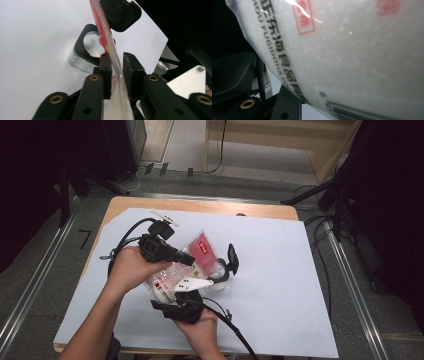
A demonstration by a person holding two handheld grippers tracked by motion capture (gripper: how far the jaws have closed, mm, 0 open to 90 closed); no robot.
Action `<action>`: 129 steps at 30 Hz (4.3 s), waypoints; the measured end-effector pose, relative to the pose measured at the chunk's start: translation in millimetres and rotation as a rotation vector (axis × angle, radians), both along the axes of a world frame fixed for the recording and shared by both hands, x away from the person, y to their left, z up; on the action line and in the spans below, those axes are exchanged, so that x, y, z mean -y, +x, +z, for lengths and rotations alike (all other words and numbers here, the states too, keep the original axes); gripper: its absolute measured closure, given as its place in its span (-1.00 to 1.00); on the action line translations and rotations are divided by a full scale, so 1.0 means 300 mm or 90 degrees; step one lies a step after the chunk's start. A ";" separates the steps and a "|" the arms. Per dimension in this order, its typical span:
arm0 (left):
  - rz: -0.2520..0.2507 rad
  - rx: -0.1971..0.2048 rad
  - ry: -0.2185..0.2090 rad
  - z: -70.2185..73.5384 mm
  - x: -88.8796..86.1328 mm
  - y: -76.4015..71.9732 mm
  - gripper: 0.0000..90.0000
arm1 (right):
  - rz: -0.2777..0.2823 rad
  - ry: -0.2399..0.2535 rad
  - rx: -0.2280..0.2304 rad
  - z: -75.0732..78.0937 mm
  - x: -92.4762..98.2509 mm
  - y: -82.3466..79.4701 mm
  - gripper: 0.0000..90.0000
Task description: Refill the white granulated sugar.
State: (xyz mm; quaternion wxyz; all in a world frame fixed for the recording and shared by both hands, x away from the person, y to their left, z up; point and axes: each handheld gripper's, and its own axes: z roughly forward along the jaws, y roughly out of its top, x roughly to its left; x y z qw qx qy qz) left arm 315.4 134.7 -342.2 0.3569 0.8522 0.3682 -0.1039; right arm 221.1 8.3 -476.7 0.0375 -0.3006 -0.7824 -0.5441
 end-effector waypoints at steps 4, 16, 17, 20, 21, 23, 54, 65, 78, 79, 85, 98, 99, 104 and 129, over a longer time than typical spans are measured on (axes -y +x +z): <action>-0.003 0.000 0.008 0.004 0.001 -0.003 0.85 | 0.007 0.005 -0.001 -0.003 -0.003 -0.006 0.42; 0.019 -0.028 -0.048 0.006 0.007 0.010 0.90 | 0.046 0.025 0.013 0.047 -0.011 -0.006 0.28; 0.018 -0.030 -0.052 0.008 0.006 0.011 0.90 | 0.043 0.026 0.013 0.050 -0.012 -0.006 0.28; 0.021 -0.037 -0.056 0.011 0.008 0.016 0.89 | 0.039 0.026 0.015 0.056 -0.011 -0.001 0.28; 0.024 -0.041 -0.052 0.012 0.012 0.019 0.88 | 0.039 0.025 0.012 0.057 -0.012 0.001 0.28; 0.023 -0.045 -0.046 0.012 0.015 0.031 0.88 | 0.037 0.025 0.004 0.060 -0.012 0.007 0.28; -0.010 -0.032 -0.034 0.053 0.012 0.031 0.64 | 0.011 0.047 -0.019 0.069 0.007 0.024 0.39; 0.005 -0.019 -0.016 0.059 0.000 0.027 0.89 | 0.016 0.035 -0.009 0.074 0.007 0.024 0.36; 0.015 -0.017 -0.040 0.061 0.016 0.023 0.91 | 0.020 0.026 0.012 0.095 -0.012 0.021 0.36; 0.014 -0.017 -0.040 0.061 0.016 0.023 0.91 | 0.020 0.027 0.011 0.096 -0.012 0.021 0.38; 0.019 -0.016 -0.046 0.059 0.017 0.022 0.90 | 0.018 0.026 0.009 0.095 -0.011 0.025 0.40; 0.028 -0.015 -0.048 0.061 0.009 0.019 0.90 | 0.029 0.020 0.009 0.099 -0.014 0.027 0.39; 0.027 -0.014 -0.048 0.061 0.009 0.018 0.90 | 0.030 0.020 0.009 0.099 -0.014 0.027 0.38; 0.030 -0.004 -0.043 0.065 0.011 0.013 0.91 | 0.035 0.022 0.009 0.102 -0.014 0.026 0.34; 0.032 -0.007 -0.042 0.067 -0.002 0.008 0.89 | 0.041 0.014 0.013 0.104 -0.026 0.028 0.36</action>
